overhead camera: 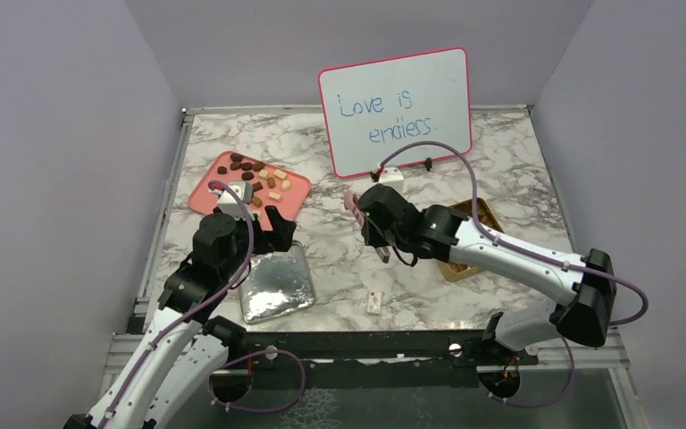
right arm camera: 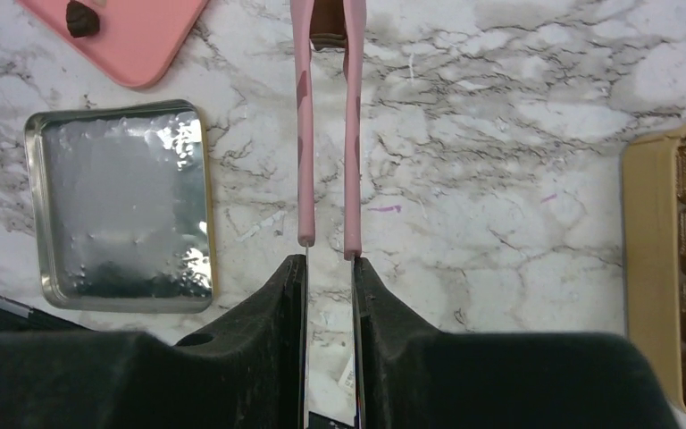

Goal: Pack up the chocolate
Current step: Place the fake chocolate in the packing box.

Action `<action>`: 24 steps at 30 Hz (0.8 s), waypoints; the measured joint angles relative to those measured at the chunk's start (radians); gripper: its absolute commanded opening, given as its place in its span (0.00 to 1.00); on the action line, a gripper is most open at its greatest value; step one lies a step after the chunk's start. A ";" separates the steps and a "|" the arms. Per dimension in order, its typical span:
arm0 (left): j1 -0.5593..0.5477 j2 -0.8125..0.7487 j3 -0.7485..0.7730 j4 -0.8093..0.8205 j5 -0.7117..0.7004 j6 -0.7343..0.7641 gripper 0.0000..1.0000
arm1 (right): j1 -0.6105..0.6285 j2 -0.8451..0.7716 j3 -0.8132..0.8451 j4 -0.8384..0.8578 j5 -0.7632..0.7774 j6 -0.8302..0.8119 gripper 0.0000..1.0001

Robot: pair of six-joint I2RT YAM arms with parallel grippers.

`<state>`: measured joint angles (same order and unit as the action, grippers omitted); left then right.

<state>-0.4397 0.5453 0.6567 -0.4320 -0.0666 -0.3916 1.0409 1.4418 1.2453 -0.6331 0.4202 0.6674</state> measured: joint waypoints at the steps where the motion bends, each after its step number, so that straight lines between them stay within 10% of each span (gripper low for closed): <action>1: 0.000 0.010 0.000 -0.002 0.007 0.001 0.99 | 0.000 -0.023 -0.008 -0.018 0.011 0.019 0.25; 24: 0.000 -0.043 0.000 -0.015 0.021 0.005 0.99 | -0.019 -0.178 -0.067 -0.534 0.340 0.495 0.22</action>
<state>-0.4397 0.5022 0.6567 -0.4469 -0.0460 -0.3870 1.0214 1.2640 1.1786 -1.1671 0.7597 1.1622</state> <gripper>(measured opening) 0.990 0.247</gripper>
